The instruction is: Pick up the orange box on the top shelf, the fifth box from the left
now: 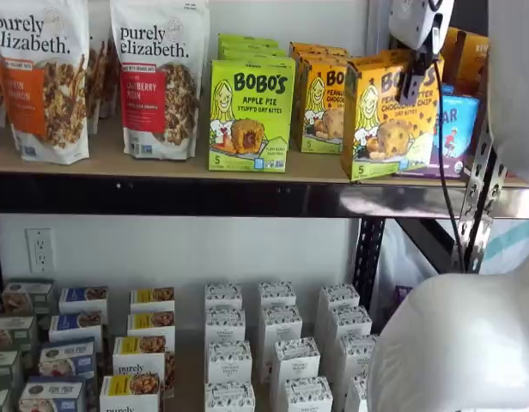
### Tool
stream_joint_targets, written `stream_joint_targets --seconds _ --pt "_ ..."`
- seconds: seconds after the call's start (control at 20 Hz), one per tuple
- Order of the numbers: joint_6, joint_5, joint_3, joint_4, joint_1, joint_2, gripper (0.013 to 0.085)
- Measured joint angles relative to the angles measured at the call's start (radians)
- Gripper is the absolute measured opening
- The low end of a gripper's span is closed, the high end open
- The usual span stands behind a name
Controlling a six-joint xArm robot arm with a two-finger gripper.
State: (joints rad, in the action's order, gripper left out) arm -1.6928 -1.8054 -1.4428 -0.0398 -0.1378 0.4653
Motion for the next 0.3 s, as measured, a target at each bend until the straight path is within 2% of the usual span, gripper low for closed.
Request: stream_joint_targets --seconds 0.3 --pt "-0.018 -0.022 0.002 -0.004 -0.019 0.004 0.0370"
